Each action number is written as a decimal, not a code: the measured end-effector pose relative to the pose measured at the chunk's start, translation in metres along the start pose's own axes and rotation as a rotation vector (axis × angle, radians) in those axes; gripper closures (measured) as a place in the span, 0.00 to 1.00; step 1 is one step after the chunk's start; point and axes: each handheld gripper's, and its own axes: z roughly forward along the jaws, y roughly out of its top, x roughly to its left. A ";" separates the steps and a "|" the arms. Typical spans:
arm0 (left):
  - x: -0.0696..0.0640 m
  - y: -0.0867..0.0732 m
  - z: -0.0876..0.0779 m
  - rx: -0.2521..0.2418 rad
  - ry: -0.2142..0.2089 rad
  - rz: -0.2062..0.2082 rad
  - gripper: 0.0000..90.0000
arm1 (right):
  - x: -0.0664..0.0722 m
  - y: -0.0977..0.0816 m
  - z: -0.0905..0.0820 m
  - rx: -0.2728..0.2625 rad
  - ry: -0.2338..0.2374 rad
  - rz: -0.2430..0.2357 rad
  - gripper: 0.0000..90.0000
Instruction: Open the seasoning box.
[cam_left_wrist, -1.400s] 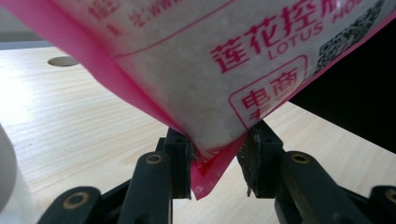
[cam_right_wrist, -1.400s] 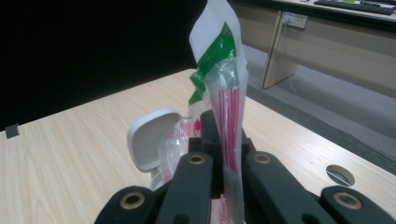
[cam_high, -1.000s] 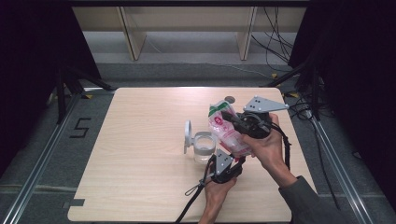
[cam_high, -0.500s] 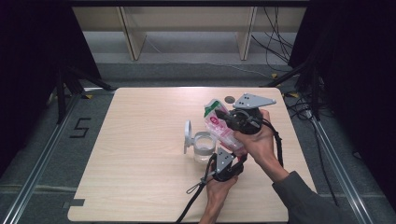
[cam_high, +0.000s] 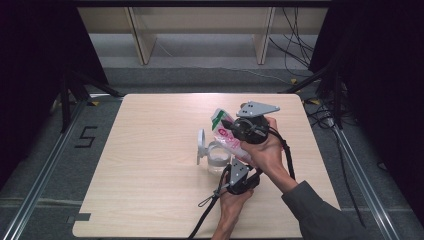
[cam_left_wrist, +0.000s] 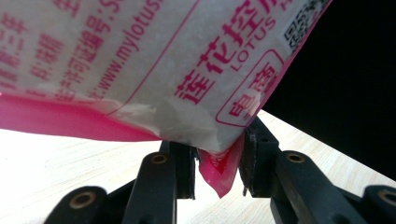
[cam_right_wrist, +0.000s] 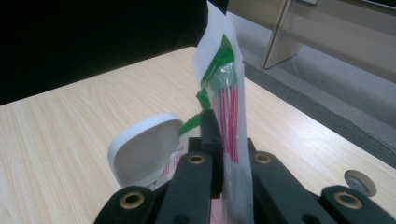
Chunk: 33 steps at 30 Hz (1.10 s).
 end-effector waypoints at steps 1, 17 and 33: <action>0.000 0.000 0.000 0.000 0.000 0.000 0.77 | 0.000 0.000 0.000 0.000 0.000 0.000 1.00; -0.002 -0.001 0.002 0.014 -0.030 0.004 0.78 | 0.000 -0.002 0.008 0.036 -0.018 -0.013 1.00; -0.002 -0.001 0.003 0.003 -0.040 0.001 0.78 | 0.005 -0.002 0.017 0.062 -0.021 -0.011 1.00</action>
